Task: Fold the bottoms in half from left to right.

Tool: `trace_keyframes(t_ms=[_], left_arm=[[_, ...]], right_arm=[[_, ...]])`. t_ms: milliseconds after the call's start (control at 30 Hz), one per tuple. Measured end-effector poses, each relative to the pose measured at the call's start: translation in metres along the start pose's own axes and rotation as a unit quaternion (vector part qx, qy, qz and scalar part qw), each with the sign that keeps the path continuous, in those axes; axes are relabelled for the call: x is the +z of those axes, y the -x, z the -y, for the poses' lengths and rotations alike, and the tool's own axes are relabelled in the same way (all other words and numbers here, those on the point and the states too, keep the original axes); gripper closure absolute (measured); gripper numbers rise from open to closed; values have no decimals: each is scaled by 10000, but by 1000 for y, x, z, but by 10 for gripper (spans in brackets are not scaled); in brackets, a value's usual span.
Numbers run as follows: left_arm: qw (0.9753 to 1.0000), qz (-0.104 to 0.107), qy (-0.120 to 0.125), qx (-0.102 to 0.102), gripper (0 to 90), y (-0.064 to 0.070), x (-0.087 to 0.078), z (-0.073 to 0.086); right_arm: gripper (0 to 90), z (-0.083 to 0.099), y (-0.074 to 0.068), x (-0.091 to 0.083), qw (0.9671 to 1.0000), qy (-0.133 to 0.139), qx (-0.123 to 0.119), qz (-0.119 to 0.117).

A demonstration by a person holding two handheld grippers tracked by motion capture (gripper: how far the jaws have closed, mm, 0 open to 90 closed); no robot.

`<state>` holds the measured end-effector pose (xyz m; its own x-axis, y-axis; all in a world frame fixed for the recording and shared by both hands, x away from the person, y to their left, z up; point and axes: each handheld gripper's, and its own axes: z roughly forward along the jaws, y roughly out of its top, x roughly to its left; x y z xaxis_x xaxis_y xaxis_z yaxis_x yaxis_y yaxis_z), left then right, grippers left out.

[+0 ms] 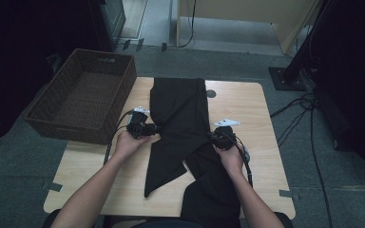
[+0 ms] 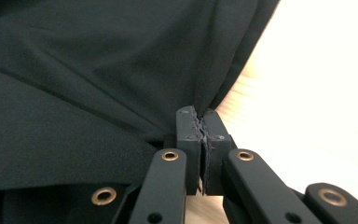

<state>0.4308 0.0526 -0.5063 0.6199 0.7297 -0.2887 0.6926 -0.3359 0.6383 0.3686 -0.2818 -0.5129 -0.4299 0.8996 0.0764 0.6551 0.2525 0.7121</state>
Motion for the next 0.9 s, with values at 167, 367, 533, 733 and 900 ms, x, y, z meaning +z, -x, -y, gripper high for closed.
trace_keyframes(t_ms=[167, 367, 533, 733, 900], left_arm=[[9999, -128, -41, -64, 590, 3, -2, -2], [9983, 523, 216, 120, 606, 32, -8, -6], [9956, 811, 66, 461, 574, 59, -2, 3], [9945, 720, -280, 708, 555, 63, 8, 18], [9943, 797, -283, 646, 536, 62, 4, 20]], right_arm=[[882, 2, 8, 0, 9998, 85, 128, 136], [875, 1, 2, 3, 9998, 131, 150, 6], [788, -1, -10, 9, 9997, 238, -26, 28], [699, -1, -11, -7, 9990, 440, 83, -91], [717, 4, -24, -30, 9974, 624, 41, -355]])
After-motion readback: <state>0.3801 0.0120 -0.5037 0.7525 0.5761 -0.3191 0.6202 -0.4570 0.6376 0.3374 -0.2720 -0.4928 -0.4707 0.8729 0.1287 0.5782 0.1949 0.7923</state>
